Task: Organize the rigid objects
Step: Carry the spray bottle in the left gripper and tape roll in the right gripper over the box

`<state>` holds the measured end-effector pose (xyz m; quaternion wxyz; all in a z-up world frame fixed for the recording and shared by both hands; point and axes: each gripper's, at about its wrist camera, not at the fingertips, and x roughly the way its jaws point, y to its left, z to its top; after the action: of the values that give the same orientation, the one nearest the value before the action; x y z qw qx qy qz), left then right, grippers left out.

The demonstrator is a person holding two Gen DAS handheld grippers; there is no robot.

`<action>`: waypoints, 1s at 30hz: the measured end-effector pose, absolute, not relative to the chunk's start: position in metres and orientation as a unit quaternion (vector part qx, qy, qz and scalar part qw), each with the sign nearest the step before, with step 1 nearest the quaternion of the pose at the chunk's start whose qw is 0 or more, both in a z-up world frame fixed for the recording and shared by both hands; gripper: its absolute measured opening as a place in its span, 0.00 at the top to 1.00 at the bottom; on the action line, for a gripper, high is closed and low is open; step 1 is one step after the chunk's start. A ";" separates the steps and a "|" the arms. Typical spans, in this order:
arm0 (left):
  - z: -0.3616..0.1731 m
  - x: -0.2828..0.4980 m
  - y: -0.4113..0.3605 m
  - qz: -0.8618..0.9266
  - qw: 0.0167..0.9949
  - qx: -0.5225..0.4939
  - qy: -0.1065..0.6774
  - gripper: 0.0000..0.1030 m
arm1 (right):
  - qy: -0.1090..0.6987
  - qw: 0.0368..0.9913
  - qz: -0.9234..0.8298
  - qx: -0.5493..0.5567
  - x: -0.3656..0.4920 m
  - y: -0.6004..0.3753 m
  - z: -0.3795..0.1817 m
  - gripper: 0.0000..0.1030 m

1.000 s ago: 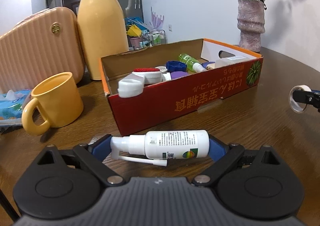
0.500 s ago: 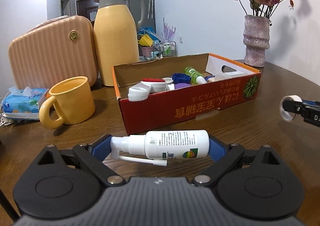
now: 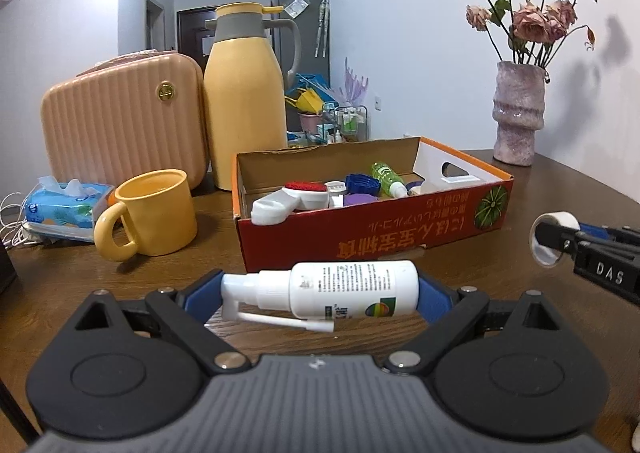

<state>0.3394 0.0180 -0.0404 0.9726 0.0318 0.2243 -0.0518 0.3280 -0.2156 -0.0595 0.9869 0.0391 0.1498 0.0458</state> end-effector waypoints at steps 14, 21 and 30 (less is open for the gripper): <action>-0.029 0.354 0.001 -0.014 0.978 -0.002 0.210 0.06 | 0.119 0.991 0.063 0.027 0.342 -0.207 -0.057 0.77; -0.019 0.373 -0.013 -0.003 0.981 -0.019 0.195 0.06 | 0.091 0.993 0.063 0.038 0.356 -0.209 -0.052 0.77; -0.012 0.399 -0.027 0.023 0.984 -0.022 0.173 0.05 | 0.065 0.995 0.063 0.041 0.382 -0.212 -0.048 0.77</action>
<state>0.3990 -0.0266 -0.0120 0.9845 -0.0221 0.1726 0.0227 0.3823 -0.2124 -0.0479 0.9951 0.0406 0.0653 0.0627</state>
